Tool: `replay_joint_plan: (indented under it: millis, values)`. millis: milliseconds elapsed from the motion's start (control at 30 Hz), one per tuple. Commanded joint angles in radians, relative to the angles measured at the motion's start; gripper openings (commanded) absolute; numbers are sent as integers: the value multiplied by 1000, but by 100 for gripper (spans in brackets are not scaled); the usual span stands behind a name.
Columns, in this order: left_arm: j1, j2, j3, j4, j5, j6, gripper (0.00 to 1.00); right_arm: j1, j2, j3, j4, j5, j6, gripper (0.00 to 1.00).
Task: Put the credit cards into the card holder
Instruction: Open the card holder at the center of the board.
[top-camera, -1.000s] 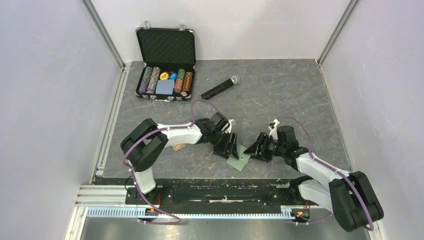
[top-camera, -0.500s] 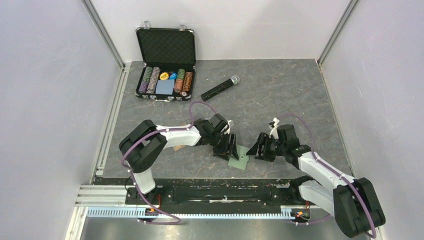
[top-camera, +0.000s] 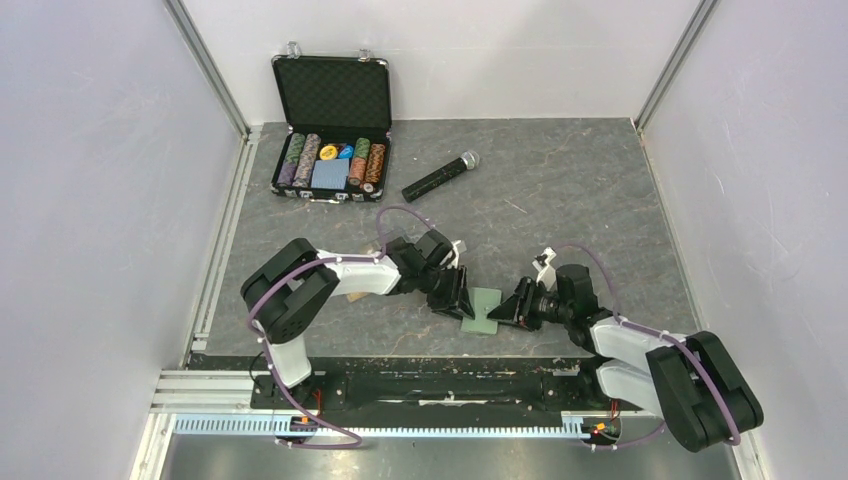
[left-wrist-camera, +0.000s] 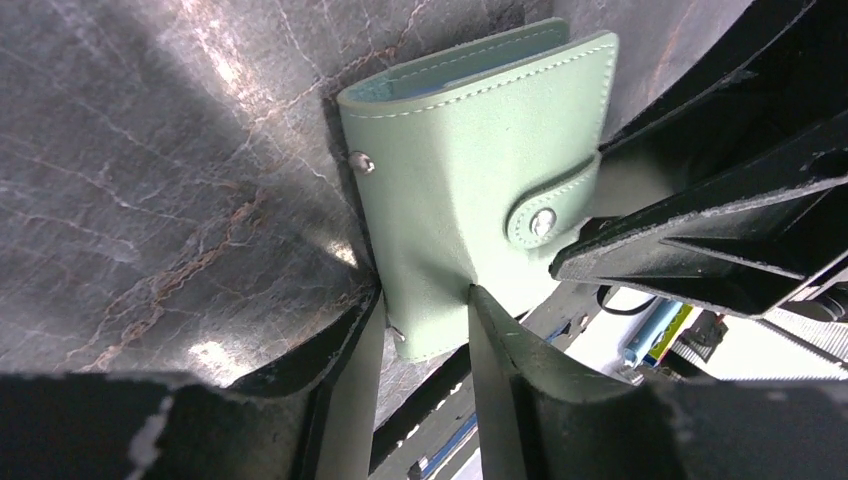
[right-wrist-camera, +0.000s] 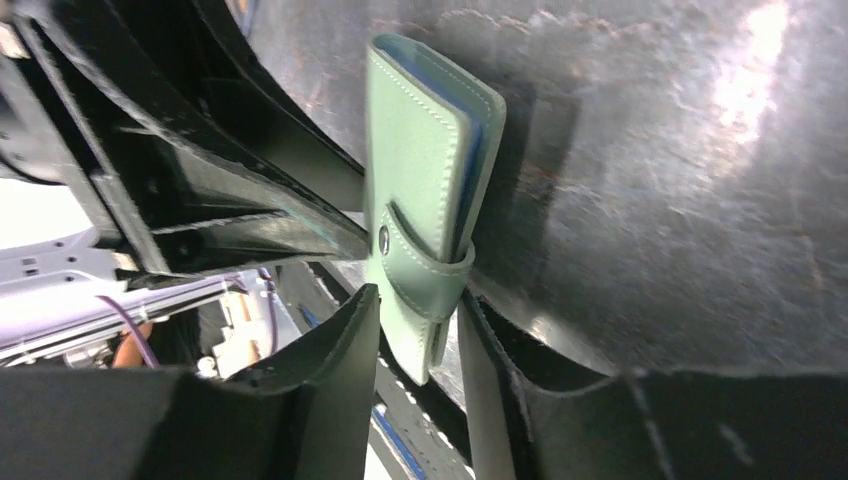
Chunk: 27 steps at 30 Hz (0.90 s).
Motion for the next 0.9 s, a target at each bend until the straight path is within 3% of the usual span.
replay_joint_plan:
  millis: [0, 133, 200, 400, 533, 667, 867]
  values:
    - [-1, -61, -39, 114, 17, -46, 43, 3, 21, 13, 214, -68, 53, 31]
    - [2, -109, -36, 100, 0, -46, 44, 4, 9, 48, 215, -82, 64, 8]
    - [8, -151, -20, 27, -43, -26, 49, 4, -8, 86, 171, -89, 47, 3]
    - [21, -363, 81, -264, -290, 89, 74, 3, -78, 306, -108, -61, -95, 0]
    - [63, -523, 117, -359, -357, 129, 85, 3, -86, 436, -148, -96, -84, 0]
    - [182, -671, 98, -360, -275, 115, 96, 4, -72, 530, -34, -186, 24, 0]
    - [391, -817, 2, -174, 51, 47, 100, 10, -30, 601, 175, -283, 207, 0]
